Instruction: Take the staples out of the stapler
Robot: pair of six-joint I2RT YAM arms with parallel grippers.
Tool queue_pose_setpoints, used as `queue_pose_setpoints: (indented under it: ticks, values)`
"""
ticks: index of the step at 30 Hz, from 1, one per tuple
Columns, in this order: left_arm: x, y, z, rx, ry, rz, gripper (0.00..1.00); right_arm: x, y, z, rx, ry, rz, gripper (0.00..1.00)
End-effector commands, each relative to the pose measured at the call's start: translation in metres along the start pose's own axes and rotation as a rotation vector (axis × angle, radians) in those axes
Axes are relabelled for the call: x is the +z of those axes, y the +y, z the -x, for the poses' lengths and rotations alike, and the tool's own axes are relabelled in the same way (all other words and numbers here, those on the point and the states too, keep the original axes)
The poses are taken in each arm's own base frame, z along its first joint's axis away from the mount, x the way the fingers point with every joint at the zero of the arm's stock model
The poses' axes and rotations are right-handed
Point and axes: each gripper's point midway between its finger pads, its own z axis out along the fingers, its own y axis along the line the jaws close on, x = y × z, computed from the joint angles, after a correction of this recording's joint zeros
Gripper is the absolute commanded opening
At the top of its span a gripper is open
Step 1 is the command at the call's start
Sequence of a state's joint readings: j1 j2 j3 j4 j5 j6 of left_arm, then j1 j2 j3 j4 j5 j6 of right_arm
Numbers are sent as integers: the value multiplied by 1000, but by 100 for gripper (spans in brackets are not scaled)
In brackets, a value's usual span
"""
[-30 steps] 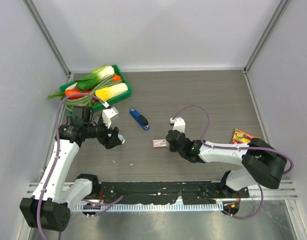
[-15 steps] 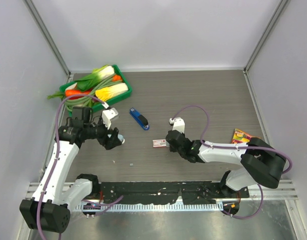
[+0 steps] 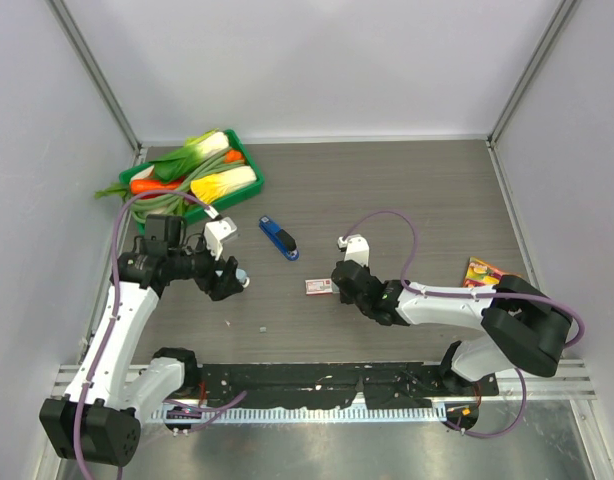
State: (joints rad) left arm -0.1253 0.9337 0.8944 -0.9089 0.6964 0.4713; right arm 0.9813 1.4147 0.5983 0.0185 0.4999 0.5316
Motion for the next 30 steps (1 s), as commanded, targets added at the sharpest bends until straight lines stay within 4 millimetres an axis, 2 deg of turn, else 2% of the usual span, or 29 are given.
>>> queue_pose_setpoints:
  ticks: [1, 19, 30]
  values:
    - [-1, -1, 4, 16, -22, 0, 73, 3, 3, 17, 8, -43, -16, 1]
    - [-2, -3, 1, 26, -17, 2, 73, 9, 8, 11, -8, -19, 0, 1]
    - [0, -4, 2, 19, -23, -14, 73, 3, 25, 21, -1, -45, 95, 1]
